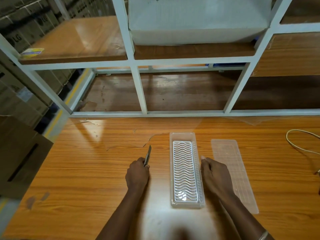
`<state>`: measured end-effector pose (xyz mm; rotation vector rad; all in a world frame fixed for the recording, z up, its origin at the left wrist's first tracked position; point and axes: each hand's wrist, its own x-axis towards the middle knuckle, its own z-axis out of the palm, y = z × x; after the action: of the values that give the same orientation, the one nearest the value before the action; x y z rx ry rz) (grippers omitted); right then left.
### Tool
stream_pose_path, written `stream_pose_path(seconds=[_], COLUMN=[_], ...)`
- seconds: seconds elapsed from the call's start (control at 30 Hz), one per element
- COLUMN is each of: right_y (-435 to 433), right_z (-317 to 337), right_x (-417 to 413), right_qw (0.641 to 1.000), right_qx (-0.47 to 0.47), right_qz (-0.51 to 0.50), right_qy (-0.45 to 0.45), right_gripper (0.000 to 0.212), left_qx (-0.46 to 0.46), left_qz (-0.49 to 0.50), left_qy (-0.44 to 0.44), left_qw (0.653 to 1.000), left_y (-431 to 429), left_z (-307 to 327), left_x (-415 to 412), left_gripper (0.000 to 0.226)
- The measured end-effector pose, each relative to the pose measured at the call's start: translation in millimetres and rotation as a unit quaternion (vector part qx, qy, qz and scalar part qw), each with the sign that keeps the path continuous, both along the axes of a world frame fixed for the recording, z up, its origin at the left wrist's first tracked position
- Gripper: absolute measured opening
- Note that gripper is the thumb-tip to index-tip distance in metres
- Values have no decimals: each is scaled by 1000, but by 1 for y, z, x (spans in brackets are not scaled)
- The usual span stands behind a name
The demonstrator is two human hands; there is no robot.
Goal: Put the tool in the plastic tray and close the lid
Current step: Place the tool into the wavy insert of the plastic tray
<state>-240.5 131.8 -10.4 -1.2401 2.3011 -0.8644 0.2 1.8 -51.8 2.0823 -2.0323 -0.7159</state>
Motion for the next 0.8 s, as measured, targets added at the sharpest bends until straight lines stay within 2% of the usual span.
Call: stream_pose_path(seconds=[0.1,0.2,0.6,0.8], right_y=[0,-1,-2,-3], right_z=[0,-1,0,1], right_x=[0,0,-1,-6], right_qw=[1000,1000,1000,1000], right_qx=[-17,-24,-31,-21], right_qz=[-1,1,1,-7], right_qy=[0,0,2,5], right_gripper=[50,50,50,47], left_qx=[22,44,68,29], left_qz=[17,17,-16,12], left_qy=[45,69,76,106], left_qw=[999,996,995,994], left_y=[1,0,6,9], left_z=[2,2,8,12], left_x=[0,1,3,0], left_gripper=[44,47,66,35])
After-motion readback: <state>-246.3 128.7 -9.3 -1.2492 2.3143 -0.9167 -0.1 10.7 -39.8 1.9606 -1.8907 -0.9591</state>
